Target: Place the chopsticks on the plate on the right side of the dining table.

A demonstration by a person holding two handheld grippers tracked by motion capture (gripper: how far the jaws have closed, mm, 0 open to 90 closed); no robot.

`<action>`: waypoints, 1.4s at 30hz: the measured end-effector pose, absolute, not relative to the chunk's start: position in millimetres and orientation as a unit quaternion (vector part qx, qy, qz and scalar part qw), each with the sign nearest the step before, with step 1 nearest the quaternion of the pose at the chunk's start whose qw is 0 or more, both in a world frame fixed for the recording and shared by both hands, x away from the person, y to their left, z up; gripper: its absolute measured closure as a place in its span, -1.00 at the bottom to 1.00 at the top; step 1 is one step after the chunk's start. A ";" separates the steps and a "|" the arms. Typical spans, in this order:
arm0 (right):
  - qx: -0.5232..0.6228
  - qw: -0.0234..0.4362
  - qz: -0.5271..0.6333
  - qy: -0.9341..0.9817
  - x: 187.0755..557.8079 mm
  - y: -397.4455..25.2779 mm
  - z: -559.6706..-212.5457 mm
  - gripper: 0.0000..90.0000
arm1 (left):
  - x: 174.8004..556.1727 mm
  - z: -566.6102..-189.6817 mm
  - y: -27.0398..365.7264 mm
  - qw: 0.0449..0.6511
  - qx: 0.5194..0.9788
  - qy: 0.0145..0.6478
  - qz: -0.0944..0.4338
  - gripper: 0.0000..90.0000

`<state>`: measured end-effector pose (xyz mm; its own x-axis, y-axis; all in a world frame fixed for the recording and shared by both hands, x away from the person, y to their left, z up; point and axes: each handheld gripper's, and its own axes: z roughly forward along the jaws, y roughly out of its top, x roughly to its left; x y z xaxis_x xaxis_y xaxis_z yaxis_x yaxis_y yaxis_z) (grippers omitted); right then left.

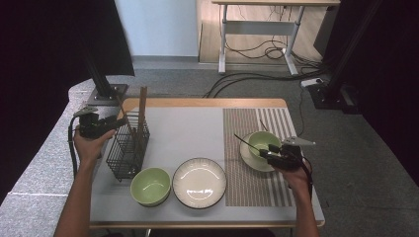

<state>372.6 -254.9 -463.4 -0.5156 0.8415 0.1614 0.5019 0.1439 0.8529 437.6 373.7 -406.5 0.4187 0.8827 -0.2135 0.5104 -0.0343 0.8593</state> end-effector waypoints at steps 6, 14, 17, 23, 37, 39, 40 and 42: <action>0.448 0.182 0.464 0.742 371.5 -253.3 -463.3 0.13 | 441.0 -408.0 373.7 0.483 0.684 0.508 0.202 0.03; 0.446 0.184 0.464 0.743 369.6 -253.5 -462.4 0.13 | 444.7 -406.4 370.7 0.482 0.687 0.506 0.198 0.03; 0.446 0.187 0.466 0.741 369.6 -254.5 -462.2 0.13 | 445.7 -405.2 369.1 0.479 0.690 0.504 0.201 0.03; 0.447 0.188 0.466 0.740 369.7 -255.9 -462.4 0.12 | 454.2 -404.8 370.9 0.475 0.688 0.512 0.198 0.03; 0.457 0.196 0.463 0.734 370.9 -262.4 -463.5 0.12 | 473.6 -409.4 379.9 0.469 0.671 0.537 0.204 0.05; 0.457 0.196 0.463 0.733 371.0 -263.2 -463.7 0.12 | 474.9 -409.9 380.3 0.468 0.670 0.539 0.203 0.05; 0.458 0.197 0.464 0.732 371.0 -263.5 -463.8 0.12 | 476.1 -410.2 380.7 0.466 0.671 0.540 0.202 0.05; 0.458 0.196 0.463 0.733 370.9 -263.7 -463.9 0.12 | 478.5 -410.2 380.9 0.467 0.671 0.540 0.200 0.05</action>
<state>370.9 -263.7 -463.9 -0.5028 0.8535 0.1371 0.4898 0.1505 0.8588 478.5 380.9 -410.2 0.3358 0.9118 -0.2365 0.5376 0.0207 0.8430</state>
